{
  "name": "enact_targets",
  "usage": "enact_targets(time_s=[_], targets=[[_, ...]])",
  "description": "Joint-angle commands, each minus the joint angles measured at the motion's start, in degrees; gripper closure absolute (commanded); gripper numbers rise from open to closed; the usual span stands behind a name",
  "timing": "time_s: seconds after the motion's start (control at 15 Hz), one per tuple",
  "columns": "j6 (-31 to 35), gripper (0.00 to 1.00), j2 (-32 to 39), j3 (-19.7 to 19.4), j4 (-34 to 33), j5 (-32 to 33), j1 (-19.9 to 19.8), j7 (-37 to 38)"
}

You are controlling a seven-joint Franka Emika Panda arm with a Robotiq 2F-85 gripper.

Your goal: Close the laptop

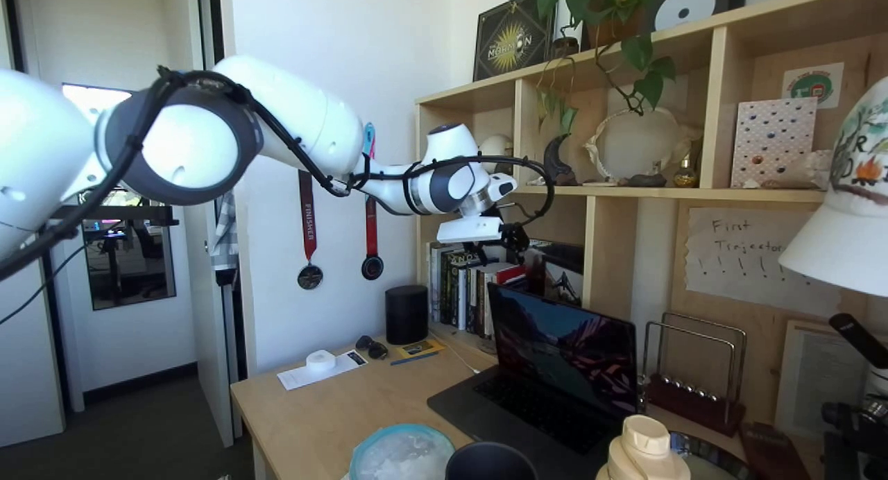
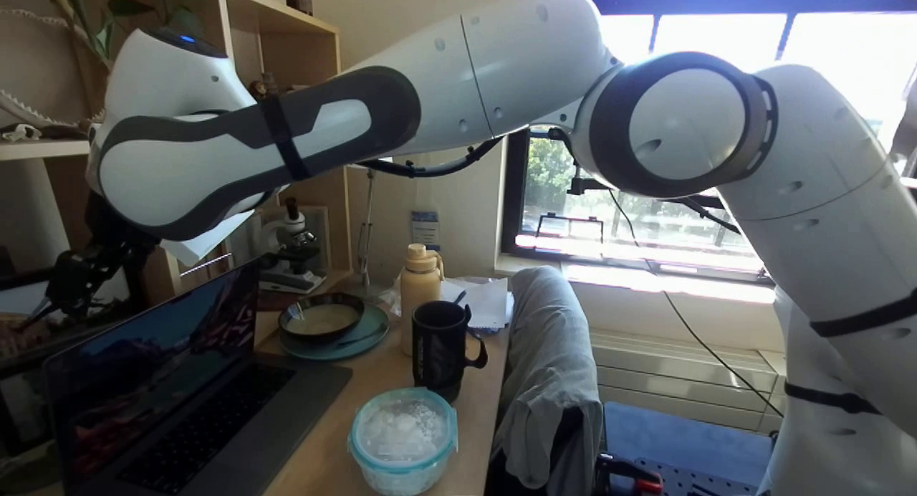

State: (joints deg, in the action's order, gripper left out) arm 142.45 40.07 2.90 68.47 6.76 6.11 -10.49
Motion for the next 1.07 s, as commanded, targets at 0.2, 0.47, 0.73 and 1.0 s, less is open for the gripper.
enact_targets(time_s=[0.2,0.47,0.73,1.0], targets=[[-0.2,0.0,8.1,-2.0,-10.0,1.3,2.5,4.8],[-0.8,0.0,10.8,-3.1,-12.5,1.6,3.4,6.4],[-0.9,0.0,12.7,-4.7,-14.1,1.9,4.3,9.9],[-1.8,0.0,13.9,-6.2,-16.0,1.8,5.3,14.6]])
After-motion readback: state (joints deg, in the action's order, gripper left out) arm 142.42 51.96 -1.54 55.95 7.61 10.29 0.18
